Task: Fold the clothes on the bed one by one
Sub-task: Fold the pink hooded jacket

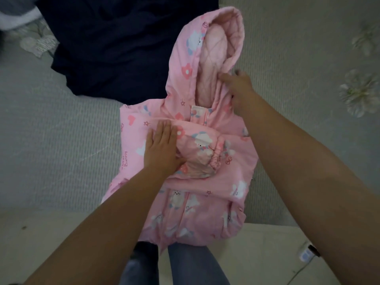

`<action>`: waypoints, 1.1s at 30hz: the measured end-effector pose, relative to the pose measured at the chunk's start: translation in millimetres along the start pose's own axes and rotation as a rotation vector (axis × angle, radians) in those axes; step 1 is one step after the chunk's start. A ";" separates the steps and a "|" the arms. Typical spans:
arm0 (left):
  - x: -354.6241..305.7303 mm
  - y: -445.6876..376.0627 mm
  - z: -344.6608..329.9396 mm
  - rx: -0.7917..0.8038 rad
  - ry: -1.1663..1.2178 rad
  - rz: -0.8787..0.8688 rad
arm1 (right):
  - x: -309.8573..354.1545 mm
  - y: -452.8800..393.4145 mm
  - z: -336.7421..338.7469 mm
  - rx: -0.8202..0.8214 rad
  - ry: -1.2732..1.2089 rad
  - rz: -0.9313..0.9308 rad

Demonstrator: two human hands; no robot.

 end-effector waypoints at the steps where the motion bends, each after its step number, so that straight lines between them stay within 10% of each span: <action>1: -0.2 0.1 1.3 0.005 0.001 -0.002 | 6.3 4.9 -4.6 0.105 -0.123 -0.007; 6: 4.6 10.2 22.2 -0.146 0.306 -0.036 | 23.2 64.7 10.9 0.510 0.046 0.115; 12: 76.3 56.2 34.3 -0.402 1.472 0.733 | -32.4 133.4 51.3 0.712 0.712 0.154; 16: 79.1 69.9 59.5 -0.457 1.202 0.422 | -81.5 163.0 55.1 0.819 1.442 0.291; 21: 1.7 73.0 65.4 -0.184 0.513 -0.292 | -86.3 176.5 64.7 0.500 0.884 0.206; 25: -0.7 87.5 27.4 -0.187 0.005 -0.326 | -54.7 153.8 60.9 0.092 0.766 0.489; 33: 15.3 98.1 11.4 -0.119 0.068 -0.293 | -54.7 114.3 4.9 0.376 1.415 0.223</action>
Point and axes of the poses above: each hand's wrist, its own y-axis away from the middle knuckle, its own z-axis out of the back of the hand, x = y × z, the point moved 4 cm from there along -y, towards the middle knuckle, and after that the axes turned 13 degrees about -y, right-handed, at the moved point
